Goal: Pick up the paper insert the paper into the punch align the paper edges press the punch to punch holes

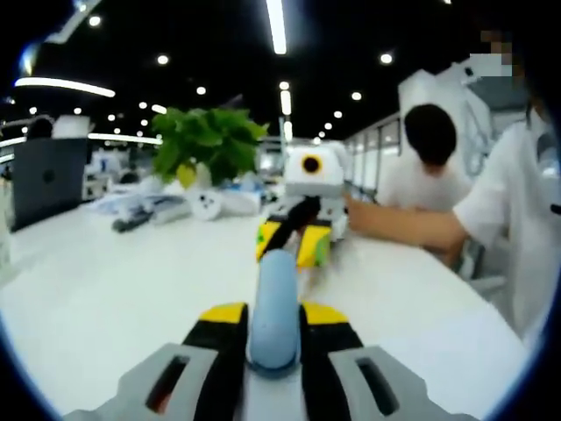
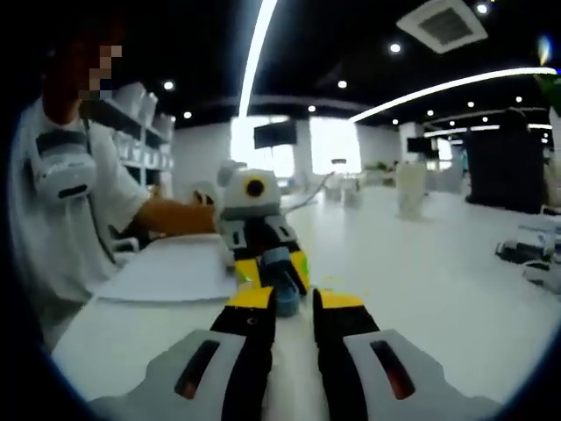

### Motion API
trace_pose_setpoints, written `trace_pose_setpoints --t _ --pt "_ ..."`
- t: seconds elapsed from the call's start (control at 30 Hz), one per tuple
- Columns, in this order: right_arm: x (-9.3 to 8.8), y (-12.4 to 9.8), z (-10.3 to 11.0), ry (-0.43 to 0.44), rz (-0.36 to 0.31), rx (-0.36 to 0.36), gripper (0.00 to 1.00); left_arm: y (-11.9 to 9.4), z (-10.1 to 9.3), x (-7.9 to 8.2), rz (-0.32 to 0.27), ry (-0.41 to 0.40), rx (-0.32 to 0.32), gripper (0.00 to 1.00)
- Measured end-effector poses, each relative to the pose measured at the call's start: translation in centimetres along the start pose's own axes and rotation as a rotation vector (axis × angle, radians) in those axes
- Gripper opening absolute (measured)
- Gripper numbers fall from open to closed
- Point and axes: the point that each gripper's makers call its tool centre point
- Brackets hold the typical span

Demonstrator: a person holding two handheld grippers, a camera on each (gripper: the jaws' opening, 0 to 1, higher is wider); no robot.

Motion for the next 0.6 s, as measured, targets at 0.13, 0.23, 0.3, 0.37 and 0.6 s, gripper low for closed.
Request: trace_pose_setpoints --t 0.13,0.23,0.3,0.37,0.6 --pt "3.4 -0.1 -0.7 -0.007 -0.111 -0.206 0.11 -0.1 -0.3 0.0 -0.003 0.005 0.001 0.25" --pt "5.9 1.0 -0.5 0.03 -0.202 -0.346 0.05 0.0 0.1 0.0 -0.007 0.014 0.001 0.25" --pt "5.8 2.4 -0.1 0.009 -0.17 -0.398 0.05 0.2 0.5 0.1 -0.008 0.02 0.003 0.25" --pt "5.1 3.9 0.0 -0.08 -0.098 -0.467 0.05 0.4 1.0 0.1 -0.01 0.025 0.003 0.25" --pt "2.5 4.5 -1.0 -0.108 0.0 -0.564 0.05 0.7 1.6 0.2 -0.011 0.031 0.004 0.25"
Point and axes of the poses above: the point that each gripper's makers call its tool centre point, and the gripper's own axes: y roughly forward along the fingers, z roughly to its left, x roughly out of its top, and after that the axes turned 10 degrees about x, right-handed
